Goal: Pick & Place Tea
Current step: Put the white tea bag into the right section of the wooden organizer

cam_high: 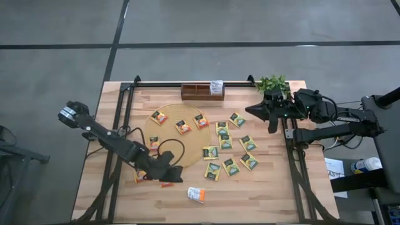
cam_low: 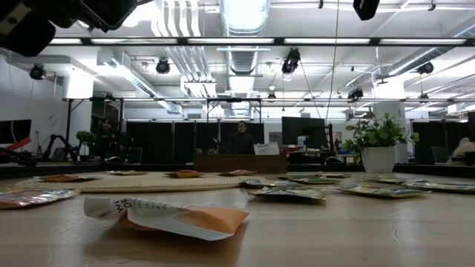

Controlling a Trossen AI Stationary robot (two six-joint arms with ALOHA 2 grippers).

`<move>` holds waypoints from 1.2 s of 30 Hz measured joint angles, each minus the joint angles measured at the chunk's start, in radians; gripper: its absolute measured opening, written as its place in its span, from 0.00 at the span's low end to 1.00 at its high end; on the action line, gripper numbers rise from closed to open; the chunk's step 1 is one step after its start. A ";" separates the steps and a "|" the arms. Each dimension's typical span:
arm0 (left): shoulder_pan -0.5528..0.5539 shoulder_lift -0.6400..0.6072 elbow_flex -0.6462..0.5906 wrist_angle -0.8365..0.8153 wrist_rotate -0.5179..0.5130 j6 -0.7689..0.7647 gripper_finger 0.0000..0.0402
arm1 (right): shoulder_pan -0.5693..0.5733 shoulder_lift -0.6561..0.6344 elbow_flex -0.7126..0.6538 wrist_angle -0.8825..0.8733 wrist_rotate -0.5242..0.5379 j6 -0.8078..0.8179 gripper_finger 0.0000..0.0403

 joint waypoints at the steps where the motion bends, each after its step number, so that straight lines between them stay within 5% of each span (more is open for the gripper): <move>1: 0.000 0.012 -0.006 0.029 0.015 -0.013 0.34 | 0.000 0.000 0.000 0.000 0.000 0.000 0.02; 17: 0.012 0.271 -0.009 0.209 0.105 -0.151 0.34 | 0.000 0.000 -0.002 -0.006 -0.001 -0.007 0.02; 36: 0.016 0.369 -0.009 0.244 0.122 -0.228 0.34 | 0.000 -0.002 -0.002 -0.006 -0.003 -0.008 0.02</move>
